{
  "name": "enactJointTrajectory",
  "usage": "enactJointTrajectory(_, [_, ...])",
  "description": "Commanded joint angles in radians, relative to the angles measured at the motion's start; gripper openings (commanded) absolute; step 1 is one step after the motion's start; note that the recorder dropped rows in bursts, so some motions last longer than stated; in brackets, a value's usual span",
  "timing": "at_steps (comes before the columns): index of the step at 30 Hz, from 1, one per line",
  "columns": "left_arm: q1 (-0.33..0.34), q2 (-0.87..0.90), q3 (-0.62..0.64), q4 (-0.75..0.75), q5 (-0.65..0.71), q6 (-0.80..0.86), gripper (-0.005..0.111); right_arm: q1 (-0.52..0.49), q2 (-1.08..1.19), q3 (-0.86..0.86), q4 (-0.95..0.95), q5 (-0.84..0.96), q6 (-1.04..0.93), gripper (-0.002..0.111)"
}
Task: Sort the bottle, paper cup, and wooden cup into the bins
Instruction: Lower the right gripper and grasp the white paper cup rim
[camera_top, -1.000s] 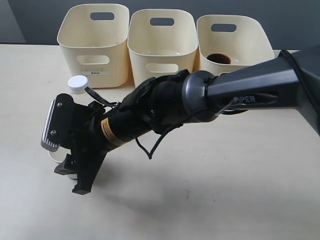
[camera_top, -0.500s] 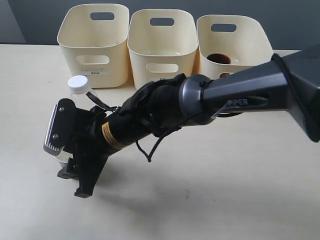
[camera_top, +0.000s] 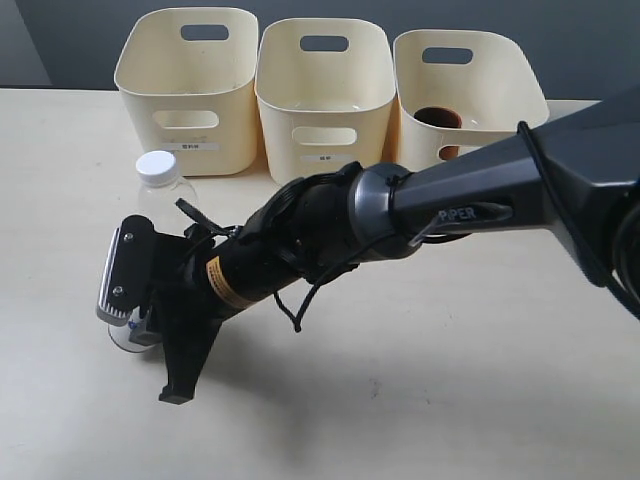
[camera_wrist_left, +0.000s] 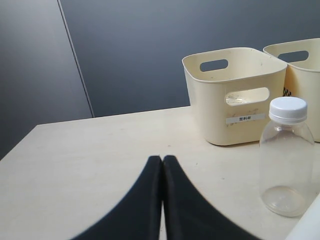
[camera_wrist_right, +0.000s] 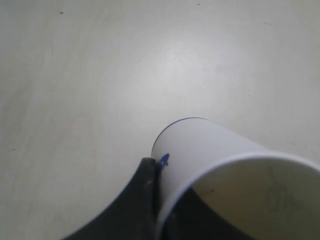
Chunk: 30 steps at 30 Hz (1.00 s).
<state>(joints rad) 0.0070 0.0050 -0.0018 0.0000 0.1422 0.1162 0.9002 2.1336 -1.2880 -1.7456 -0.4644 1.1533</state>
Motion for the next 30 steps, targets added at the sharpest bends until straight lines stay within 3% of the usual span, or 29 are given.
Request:
enactJointTrajectory(1, [0.0,-0.005,0.002,0.0,-0.007,-0.001,0.0,-0.002,0.003,-0.004,0.001,0.006,-0.01,-0.001])
enactJointTrajectory(30, [0.0,-0.005,0.002,0.0,-0.007,-0.001,0.0,-0.002,-0.064,-0.004,0.001,0.007,-0.018,-0.001])
